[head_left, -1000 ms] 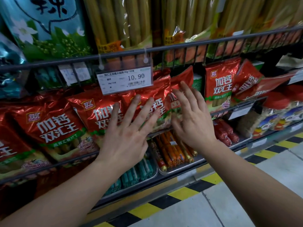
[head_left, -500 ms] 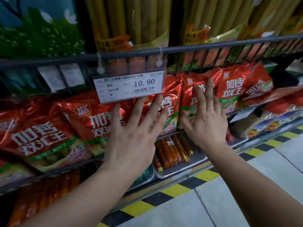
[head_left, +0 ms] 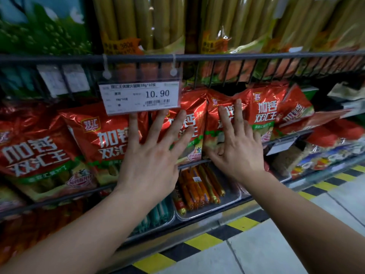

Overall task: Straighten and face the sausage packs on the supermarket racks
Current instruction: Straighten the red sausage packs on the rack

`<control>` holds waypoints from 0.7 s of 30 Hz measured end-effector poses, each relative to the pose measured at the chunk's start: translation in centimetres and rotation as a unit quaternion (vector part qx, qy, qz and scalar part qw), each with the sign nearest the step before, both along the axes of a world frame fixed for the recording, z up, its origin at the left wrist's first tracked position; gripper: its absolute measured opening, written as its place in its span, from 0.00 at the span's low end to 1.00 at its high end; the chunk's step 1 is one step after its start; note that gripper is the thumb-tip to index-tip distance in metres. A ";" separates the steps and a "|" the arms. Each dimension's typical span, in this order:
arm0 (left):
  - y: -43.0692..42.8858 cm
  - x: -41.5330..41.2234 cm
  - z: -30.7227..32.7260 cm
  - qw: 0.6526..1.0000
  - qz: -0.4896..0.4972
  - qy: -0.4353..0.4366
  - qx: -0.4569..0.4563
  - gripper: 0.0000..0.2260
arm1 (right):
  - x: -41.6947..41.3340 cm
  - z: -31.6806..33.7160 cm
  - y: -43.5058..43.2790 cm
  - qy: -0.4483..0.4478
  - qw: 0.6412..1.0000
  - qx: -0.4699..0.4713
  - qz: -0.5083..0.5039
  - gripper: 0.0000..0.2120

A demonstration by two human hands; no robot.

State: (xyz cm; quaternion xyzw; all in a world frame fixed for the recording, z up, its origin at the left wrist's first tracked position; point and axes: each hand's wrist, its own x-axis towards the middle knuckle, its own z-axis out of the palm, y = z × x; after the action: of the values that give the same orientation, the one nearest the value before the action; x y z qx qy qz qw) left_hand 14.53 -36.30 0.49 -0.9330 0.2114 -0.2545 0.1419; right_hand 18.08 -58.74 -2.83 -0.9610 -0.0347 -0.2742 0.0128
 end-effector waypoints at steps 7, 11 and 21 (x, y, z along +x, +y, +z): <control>-3.5 -2.2 0.0 1.000 0.008 0.000 -0.014 0.35 | -1.3 1.4 -2.5 0.001 0.999 0.017 0.047 0.42; -6.7 -2.5 -0.2 0.999 -0.023 0.004 -0.022 0.37 | -1.7 1.1 -6.1 -0.015 0.996 0.039 0.079 0.37; -16.1 0.5 -0.3 0.998 -0.036 0.041 -0.029 0.34 | -4.2 -3.6 -16.8 -0.069 0.991 0.084 0.074 0.27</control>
State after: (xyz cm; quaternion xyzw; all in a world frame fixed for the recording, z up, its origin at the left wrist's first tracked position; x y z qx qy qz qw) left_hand 14.99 -52.36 0.15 -0.9381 0.2430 -0.2270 0.0971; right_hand 13.89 -75.54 -6.48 -0.9303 -0.0830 -0.3397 0.1109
